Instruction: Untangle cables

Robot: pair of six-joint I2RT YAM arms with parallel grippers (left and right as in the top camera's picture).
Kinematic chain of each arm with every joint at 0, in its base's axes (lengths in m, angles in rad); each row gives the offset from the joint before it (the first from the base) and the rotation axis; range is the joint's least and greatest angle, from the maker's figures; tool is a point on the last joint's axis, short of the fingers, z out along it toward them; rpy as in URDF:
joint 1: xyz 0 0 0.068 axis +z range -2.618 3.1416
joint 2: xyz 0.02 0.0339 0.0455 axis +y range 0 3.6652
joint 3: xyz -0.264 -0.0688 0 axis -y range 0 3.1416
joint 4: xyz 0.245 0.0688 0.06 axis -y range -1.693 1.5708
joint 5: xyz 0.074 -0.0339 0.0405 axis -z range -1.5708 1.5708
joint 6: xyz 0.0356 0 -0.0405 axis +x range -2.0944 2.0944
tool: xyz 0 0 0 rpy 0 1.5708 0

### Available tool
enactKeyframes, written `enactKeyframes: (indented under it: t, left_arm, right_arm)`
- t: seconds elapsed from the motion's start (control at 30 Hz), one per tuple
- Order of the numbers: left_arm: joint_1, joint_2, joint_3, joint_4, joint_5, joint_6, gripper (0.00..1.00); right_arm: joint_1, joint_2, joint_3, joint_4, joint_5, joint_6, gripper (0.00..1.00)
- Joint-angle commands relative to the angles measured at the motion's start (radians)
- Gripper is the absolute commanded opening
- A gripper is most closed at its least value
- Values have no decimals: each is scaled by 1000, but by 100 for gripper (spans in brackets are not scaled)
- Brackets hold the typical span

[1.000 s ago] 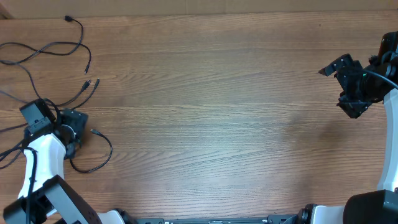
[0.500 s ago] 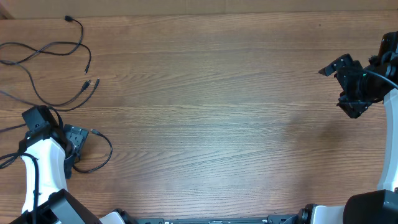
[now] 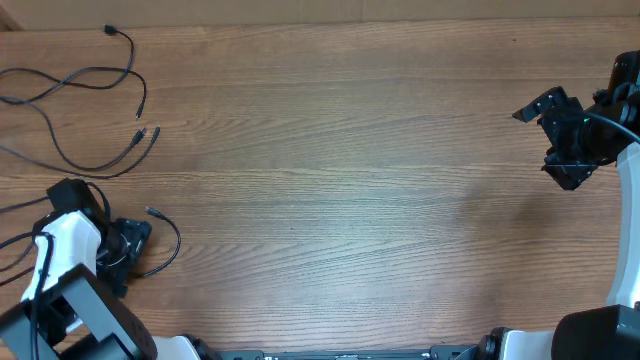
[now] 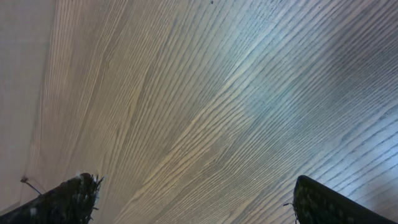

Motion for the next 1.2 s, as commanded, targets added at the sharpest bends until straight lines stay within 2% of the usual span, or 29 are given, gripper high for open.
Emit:
enactKeyframes:
  t: [0.0, 0.2, 0.37, 0.5, 0.67, 0.87, 1.17]
  left_arm:
    - [6, 44, 18, 20, 19, -10, 86]
    - [6, 129, 18, 34, 54, -42, 77]
    - [5, 164, 18, 50, 59, -42, 65]
    - [5, 163, 18, 69, 136, -42, 57]
    - [5, 163, 18, 102, 233, -42, 56]
    - [5, 163, 18, 137, 240, -42, 56]
    - [5, 164, 18, 223, 401, -31, 57]
  right_arm:
    - [-1, -10, 15, 3, 10, 0, 100]
    - [-1, -10, 15, 3, 10, 0, 100]
    - [-1, -10, 15, 3, 10, 0, 100]
    - [-1, -10, 15, 3, 10, 0, 100]
    - [-1, -10, 15, 3, 10, 0, 100]
    - [-1, -10, 15, 3, 10, 0, 100]
    - [-1, -10, 15, 3, 10, 0, 100]
